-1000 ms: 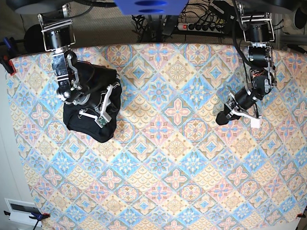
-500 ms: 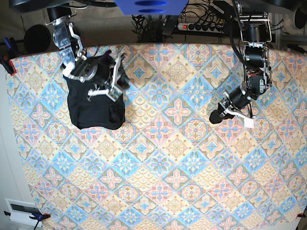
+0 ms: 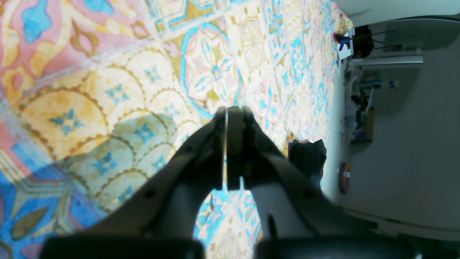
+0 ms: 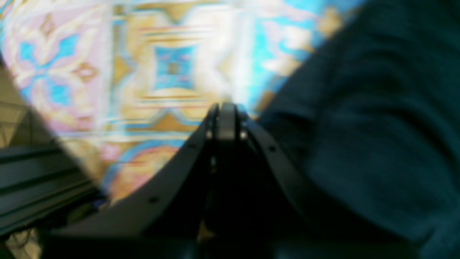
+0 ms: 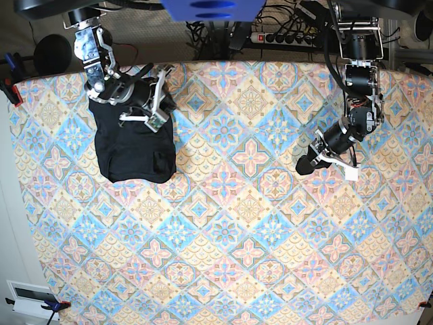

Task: Layout the t-shirt on the table in an organized manner, then fold the t-shirt properly
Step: 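Flatten the folded shirt with the right gripper and release it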

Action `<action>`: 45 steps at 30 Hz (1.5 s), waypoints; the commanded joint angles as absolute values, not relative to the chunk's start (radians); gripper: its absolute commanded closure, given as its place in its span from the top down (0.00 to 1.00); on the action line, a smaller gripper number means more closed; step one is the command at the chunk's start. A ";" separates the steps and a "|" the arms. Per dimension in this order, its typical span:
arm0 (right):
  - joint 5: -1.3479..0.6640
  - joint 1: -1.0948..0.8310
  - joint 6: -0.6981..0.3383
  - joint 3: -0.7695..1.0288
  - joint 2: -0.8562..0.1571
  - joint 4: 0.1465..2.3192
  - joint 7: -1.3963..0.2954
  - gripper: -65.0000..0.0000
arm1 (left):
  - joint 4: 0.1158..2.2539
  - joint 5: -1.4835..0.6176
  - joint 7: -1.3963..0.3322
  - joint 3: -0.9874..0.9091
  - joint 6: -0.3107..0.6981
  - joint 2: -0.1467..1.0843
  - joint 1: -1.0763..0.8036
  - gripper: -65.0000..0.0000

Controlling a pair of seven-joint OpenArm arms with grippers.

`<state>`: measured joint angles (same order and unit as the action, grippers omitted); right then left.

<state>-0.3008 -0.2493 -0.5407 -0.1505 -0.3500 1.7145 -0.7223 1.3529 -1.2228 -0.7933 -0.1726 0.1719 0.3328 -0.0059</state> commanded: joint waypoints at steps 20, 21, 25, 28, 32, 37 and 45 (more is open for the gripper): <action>-0.305 -0.091 -0.542 -0.108 -0.366 1.543 -0.717 0.00 | 1.369 -1.241 -0.789 -0.177 0.182 0.344 0.008 0.00; -0.305 -0.090 -0.542 -0.108 -0.366 1.543 -0.717 0.00 | 1.369 -1.241 -0.789 -0.177 0.182 0.344 0.008 0.00; -0.305 -0.090 -0.542 -0.108 -0.366 1.541 -0.717 0.00 | 1.369 -1.241 -0.789 -0.177 0.182 0.344 0.007 0.00; -0.305 -0.090 -0.542 -0.107 -0.366 1.546 -0.717 0.00 | 1.369 -1.241 -0.789 -0.177 0.182 0.344 0.007 0.00; -0.306 -0.091 -0.542 -0.104 -0.366 1.589 -0.717 0.00 | 1.369 -1.244 -0.789 -0.177 0.182 0.344 0.007 0.00; -0.308 -0.099 -0.542 -0.107 -0.364 1.736 -0.725 0.00 | 1.376 -1.250 -0.791 -0.182 0.182 0.349 -0.001 0.00; -0.309 -0.240 -0.542 -0.094 -0.335 1.943 -0.727 0.00 | 1.569 -1.242 -0.789 -0.209 0.176 0.403 -0.094 0.00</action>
